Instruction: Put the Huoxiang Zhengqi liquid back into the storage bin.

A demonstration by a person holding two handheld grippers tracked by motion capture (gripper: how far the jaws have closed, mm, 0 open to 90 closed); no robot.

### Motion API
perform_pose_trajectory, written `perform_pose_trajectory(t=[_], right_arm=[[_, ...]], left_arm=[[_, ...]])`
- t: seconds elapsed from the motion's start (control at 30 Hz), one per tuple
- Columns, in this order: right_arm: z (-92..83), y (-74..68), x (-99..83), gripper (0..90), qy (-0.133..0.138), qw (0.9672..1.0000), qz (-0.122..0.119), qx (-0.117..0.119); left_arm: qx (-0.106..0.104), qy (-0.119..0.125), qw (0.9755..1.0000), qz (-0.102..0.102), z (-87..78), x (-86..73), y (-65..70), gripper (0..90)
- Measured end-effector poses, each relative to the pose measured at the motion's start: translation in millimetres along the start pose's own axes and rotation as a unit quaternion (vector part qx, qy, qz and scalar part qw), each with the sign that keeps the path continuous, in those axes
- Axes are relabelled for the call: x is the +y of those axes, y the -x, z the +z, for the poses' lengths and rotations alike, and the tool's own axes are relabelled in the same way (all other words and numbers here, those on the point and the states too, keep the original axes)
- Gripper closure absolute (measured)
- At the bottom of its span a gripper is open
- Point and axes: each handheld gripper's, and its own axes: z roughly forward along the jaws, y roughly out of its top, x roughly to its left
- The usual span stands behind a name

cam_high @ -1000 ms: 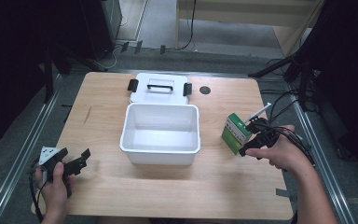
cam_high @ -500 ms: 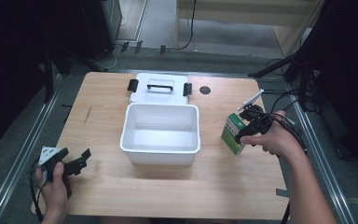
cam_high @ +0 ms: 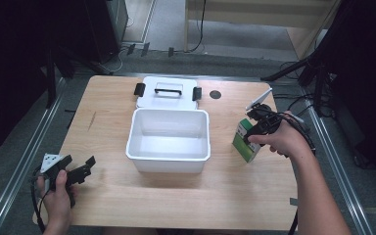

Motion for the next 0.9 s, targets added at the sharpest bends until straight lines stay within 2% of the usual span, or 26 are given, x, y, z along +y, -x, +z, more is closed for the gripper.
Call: perform_pose_trajectory(t=[0.27, 0.43, 0.5, 0.6, 0.87, 0.9], right_arm=[[5.5, 1.7, 6.9, 38.6, -0.005, 1.0000, 0.001, -0.006], [7.7, 3.4, 11.1, 43.6, -0.008, 0.9999, 0.001, 0.012], [7.4, 3.0, 14.1, 48.9, -0.016, 0.9996, -0.001, 0.022], [6.8, 2.3, 16.6, 52.1, -0.019, 0.9994, -0.005, 0.027], [9.4, -0.5, 21.0, 58.6, -0.036, 0.9991, -0.017, 0.014], [8.8, -3.7, 22.0, 62.2, -0.039, 0.9989, -0.024, 0.002]], left_arm=[[-0.002, 0.000, 1.0000, 0.000, 0.0, 0.1, -0.2, 9.1], [-0.002, -0.001, 1.0000, 0.000, 0.2, 0.1, -0.2, 9.1], [-0.001, 0.000, 1.0000, 0.000, 0.2, 0.1, -0.1, 9.1], [-0.002, -0.001, 1.0000, 0.001, 0.2, 0.1, -0.1, 9.1], [-0.002, -0.001, 1.0000, 0.000, 0.2, 0.1, -0.1, 9.1], [-0.002, -0.001, 1.0000, 0.000, 0.2, 0.1, -0.2, 9.1]])
